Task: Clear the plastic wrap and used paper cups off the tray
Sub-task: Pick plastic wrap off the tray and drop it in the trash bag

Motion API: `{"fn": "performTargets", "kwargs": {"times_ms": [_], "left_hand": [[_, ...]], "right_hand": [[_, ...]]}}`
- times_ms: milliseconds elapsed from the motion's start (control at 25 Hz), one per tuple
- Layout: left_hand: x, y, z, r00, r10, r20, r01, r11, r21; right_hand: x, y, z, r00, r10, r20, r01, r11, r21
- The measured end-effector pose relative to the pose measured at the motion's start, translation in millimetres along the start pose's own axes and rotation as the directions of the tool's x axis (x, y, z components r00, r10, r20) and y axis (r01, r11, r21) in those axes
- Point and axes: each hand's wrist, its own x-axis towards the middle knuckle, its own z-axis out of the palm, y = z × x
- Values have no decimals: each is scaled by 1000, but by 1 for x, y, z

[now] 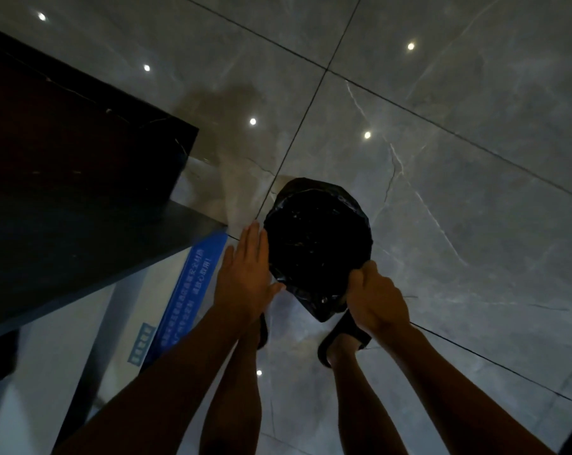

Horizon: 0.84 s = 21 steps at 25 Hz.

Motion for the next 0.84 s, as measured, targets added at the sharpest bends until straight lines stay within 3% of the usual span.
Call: {"fn": "performTargets", "kwargs": {"times_ms": [200, 360, 720, 840], "left_hand": [[19, -2, 29, 999, 39, -6, -39, 999, 2], [25, 1, 38, 999, 32, 11, -32, 999, 14], [25, 8, 42, 999, 41, 11, -42, 997, 66], [24, 10, 36, 999, 29, 44, -31, 998, 58]], "right_hand": [[22, -5, 13, 989, -42, 142, 31, 996, 80], [42, -11, 16, 996, -61, 70, 60, 998, 17], [61, -30, 28, 996, -59, -63, 72, 969, 236], [56, -27, 26, 995, -63, -76, 76, 979, 189]]}}
